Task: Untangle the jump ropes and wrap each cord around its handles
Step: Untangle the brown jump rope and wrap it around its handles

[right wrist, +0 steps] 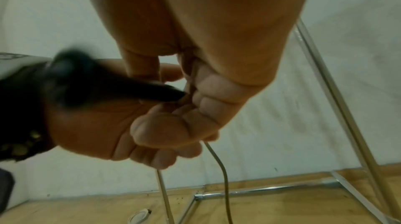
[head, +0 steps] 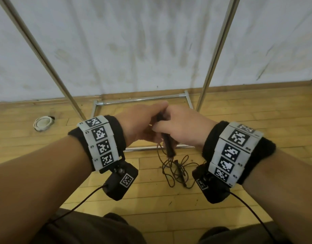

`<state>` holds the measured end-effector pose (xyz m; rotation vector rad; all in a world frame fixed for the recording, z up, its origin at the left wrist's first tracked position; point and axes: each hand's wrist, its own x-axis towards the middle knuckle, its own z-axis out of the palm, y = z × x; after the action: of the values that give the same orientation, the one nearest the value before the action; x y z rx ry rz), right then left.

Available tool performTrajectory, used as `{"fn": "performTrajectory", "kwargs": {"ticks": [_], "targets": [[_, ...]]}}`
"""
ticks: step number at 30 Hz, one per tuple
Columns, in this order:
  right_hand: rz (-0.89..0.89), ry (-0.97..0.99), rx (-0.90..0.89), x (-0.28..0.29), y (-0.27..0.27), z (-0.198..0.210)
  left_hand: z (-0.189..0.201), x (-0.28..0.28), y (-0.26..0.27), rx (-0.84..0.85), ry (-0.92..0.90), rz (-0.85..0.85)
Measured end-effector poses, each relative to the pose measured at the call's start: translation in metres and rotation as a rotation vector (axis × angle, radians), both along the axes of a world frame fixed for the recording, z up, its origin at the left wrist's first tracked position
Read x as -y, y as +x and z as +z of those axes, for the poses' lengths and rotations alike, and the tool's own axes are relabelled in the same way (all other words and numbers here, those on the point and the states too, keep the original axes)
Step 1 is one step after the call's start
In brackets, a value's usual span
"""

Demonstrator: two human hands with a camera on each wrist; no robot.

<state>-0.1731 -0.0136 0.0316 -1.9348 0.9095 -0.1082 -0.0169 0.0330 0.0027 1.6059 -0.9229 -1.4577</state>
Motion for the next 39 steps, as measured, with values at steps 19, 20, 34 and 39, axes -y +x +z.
{"fn": "performTrajectory", "kwargs": {"ticks": [19,20,34,39], "targets": [[-0.008,0.005,0.229,0.024,-0.014,0.03,0.042,0.005,-0.002,-0.159,-0.208,-0.157],[-0.03,0.036,0.268,0.023,-0.014,0.029,0.045,0.005,-0.001,-0.188,-0.229,-0.145],[-0.008,0.119,-0.112,0.033,-0.045,-0.058,0.1,0.004,0.04,-0.548,-0.561,0.314],[-0.013,0.078,-0.288,0.03,-0.054,-0.085,0.099,0.007,0.063,-0.443,-0.6,0.498]]}}
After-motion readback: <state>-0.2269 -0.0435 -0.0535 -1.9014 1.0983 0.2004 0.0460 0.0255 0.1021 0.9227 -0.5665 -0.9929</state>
